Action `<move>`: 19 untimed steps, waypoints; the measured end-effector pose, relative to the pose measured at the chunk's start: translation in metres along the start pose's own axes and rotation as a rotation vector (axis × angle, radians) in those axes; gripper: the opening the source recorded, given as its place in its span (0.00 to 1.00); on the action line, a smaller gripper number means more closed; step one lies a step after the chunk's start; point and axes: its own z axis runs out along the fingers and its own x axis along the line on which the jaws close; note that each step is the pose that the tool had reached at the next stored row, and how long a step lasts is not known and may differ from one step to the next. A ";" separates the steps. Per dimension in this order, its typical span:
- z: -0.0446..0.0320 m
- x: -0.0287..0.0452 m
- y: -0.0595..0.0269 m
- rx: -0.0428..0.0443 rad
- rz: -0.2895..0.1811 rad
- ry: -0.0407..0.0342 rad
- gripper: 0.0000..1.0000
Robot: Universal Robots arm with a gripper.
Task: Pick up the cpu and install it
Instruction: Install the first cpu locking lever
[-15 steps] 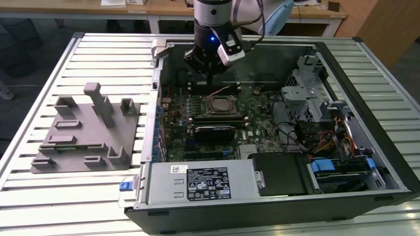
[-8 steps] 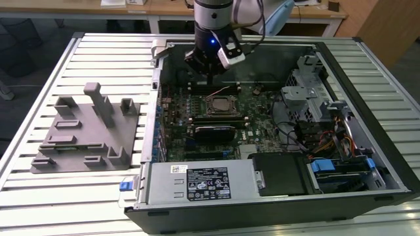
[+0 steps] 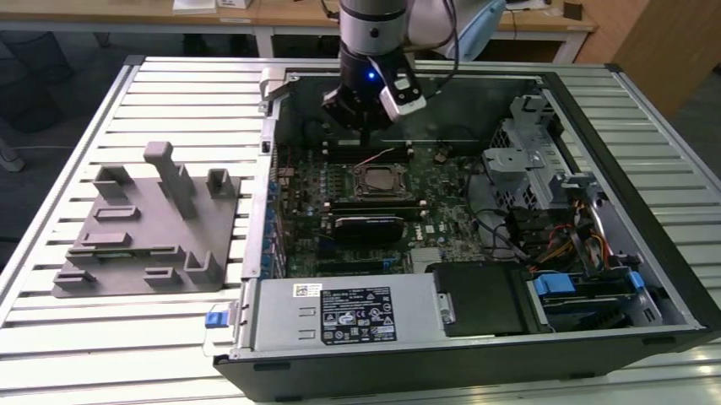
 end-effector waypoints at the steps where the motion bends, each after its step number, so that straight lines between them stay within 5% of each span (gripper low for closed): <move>1: 0.0010 -0.0004 0.0000 0.0000 -0.004 0.0000 0.11; 5: 0.0051 -0.0004 -0.0003 -0.0008 -0.051 0.0007 0.11; 19: 0.0122 -0.0083 0.0031 -0.0009 -0.052 0.0007 0.11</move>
